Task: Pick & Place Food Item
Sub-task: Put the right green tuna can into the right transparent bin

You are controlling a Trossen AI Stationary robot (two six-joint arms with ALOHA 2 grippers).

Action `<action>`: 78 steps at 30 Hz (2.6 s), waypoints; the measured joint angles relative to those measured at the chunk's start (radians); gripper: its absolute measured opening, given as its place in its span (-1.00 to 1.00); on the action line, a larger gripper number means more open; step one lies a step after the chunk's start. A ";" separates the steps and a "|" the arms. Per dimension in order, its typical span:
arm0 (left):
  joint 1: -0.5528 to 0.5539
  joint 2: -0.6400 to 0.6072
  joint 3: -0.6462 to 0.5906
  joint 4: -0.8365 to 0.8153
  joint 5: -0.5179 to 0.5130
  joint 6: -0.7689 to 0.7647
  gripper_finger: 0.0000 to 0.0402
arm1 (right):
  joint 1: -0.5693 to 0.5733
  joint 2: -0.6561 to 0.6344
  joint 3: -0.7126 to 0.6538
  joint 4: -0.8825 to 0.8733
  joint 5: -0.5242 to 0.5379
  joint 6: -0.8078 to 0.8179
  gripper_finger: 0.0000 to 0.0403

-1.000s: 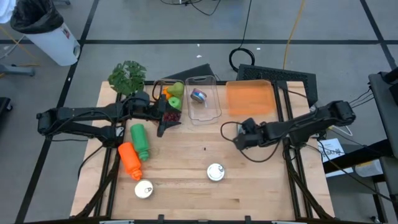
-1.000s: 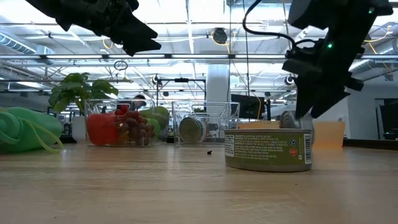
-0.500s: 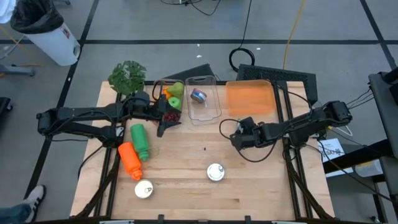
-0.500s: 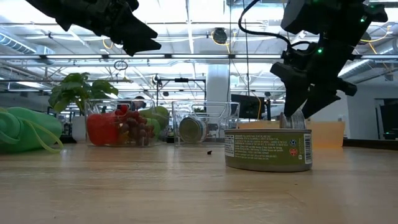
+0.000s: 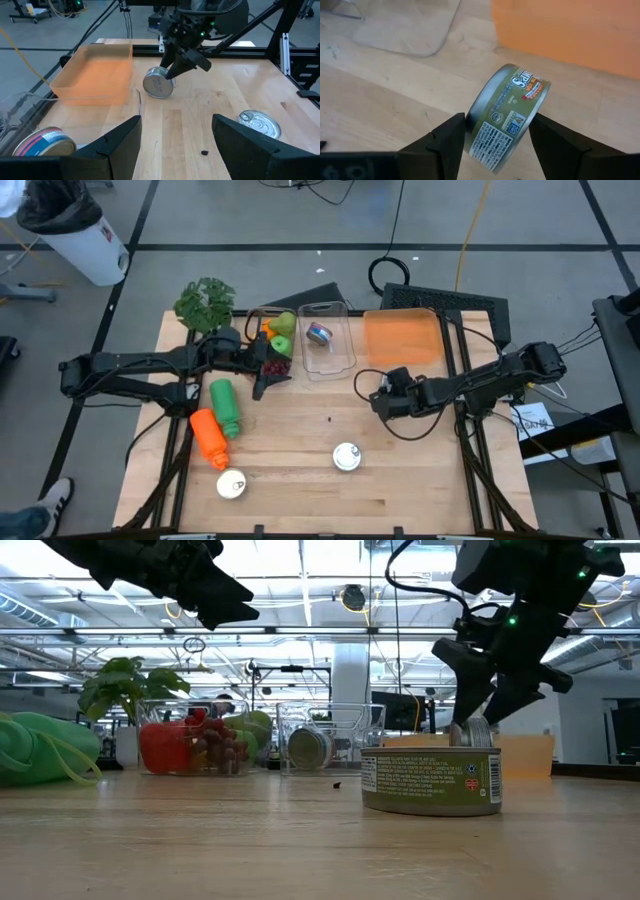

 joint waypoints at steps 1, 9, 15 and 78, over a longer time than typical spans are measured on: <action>0.000 0.000 0.000 0.000 0.000 -0.002 0.26 | 0.000 0.000 0.000 -0.007 -0.007 0.000 0.03; 0.000 0.000 0.000 0.000 0.000 -0.004 0.26 | 0.004 0.000 0.000 -0.123 -0.106 0.026 0.03; 0.000 0.000 0.000 0.000 0.000 -0.006 0.26 | 0.004 0.000 0.000 -0.142 -0.108 0.019 0.03; -0.115 0.440 0.184 0.393 -0.044 -0.048 0.33 | -0.273 -0.178 -0.152 1.103 -0.672 -1.481 -0.29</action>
